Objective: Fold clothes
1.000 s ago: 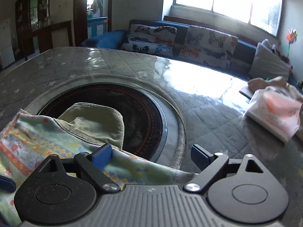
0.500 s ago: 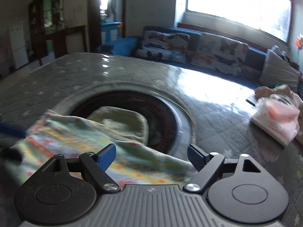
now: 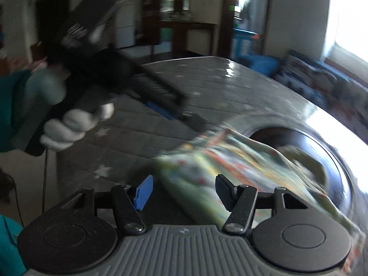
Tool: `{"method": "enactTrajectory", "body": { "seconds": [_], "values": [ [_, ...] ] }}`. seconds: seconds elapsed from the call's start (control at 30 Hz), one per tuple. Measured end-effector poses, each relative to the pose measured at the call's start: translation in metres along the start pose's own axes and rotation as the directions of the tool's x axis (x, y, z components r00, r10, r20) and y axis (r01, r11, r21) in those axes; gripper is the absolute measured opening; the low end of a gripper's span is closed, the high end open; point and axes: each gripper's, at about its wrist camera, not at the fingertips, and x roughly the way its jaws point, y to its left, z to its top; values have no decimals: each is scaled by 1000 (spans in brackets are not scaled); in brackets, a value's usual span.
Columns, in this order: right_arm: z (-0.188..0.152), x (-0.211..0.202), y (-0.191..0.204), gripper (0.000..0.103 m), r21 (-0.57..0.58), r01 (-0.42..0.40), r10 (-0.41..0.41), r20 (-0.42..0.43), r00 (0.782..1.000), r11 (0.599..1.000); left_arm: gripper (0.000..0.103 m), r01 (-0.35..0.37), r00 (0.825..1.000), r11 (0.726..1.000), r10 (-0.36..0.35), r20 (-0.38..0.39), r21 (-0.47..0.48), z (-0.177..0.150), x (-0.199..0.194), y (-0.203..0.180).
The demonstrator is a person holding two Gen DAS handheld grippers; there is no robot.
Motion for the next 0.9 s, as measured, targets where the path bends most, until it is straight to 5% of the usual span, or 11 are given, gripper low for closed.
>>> {"method": "enactTrajectory", "body": {
  "seconds": [0.13, 0.4, 0.5, 0.7, 0.77, 0.9],
  "values": [
    [4, 16, 24, 48, -81, -3, 2, -7, 1000, 997, 66, 15, 1000, 998, -16, -19, -58, -2, -2, 9],
    [2, 42, 45, 44, -145, 52, -60, -53, 997, 988, 66, 40, 999, 994, -42, -19, -99, -2, -6, 17],
    [4, 39, 42, 33, -116, 72, -78, -46, 996, 991, 66, 46, 999, 993, -49, -23, -105, -3, -5, 18],
    [4, 42, 37, 32, -113, 78, -84, -54, 995, 991, 66, 60, 997, 990, -65, -38, -127, -2, -3, 17],
    [2, 42, 34, 19, -113, 76, -80, -33, 996, 991, 66, 61, 997, 989, -68, -42, -133, -2, -2, 15],
    [6, 28, 1, 10, 71, 2, -2, 1, 1000, 997, 68, 67, 996, 982, -78, -53, -178, 0, 1, 15]
  ]
}}
